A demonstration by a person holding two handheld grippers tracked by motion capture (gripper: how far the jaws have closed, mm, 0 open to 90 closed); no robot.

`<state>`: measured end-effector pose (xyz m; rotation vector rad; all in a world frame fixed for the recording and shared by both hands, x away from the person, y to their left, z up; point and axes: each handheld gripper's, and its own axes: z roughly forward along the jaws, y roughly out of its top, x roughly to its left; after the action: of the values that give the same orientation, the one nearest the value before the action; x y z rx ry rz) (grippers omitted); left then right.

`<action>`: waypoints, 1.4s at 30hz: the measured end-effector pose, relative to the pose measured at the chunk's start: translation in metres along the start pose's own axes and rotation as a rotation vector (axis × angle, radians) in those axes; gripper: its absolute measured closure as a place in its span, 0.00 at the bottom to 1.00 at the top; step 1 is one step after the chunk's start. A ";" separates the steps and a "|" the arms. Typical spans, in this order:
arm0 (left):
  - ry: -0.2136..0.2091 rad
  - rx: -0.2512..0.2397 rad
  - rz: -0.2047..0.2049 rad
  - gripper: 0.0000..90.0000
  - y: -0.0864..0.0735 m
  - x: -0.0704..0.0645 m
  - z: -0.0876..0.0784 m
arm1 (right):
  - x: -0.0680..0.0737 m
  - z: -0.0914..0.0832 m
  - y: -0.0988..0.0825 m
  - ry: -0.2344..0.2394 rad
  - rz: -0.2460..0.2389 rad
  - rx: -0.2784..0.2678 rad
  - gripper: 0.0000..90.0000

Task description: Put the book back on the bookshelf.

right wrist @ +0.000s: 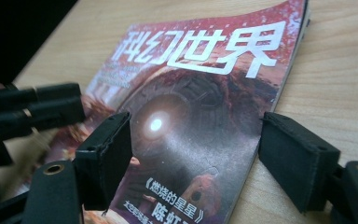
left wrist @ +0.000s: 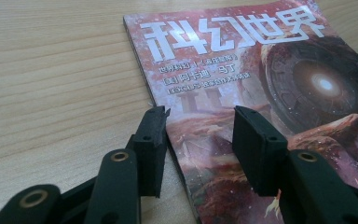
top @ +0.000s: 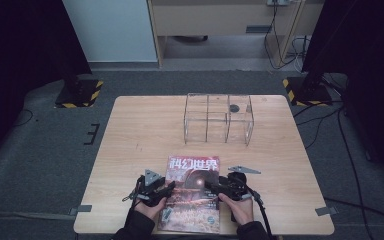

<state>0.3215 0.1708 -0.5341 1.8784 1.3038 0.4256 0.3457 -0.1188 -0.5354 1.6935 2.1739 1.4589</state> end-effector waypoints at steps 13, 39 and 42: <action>0.010 0.000 -0.003 0.59 0.000 -0.002 0.000 | -0.003 -0.010 0.003 0.083 0.028 -0.071 0.36; 0.010 -0.002 -0.012 0.58 0.000 -0.003 0.000 | -0.004 -0.013 -0.002 0.115 0.057 -0.096 0.40; 0.011 -0.002 -0.014 0.58 0.000 -0.003 0.000 | -0.003 -0.015 -0.001 0.154 0.055 -0.123 0.40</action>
<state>0.3202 0.1683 -0.5341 1.8661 1.3228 0.4302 0.3382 -0.1305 -0.5290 1.6651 2.0720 1.7530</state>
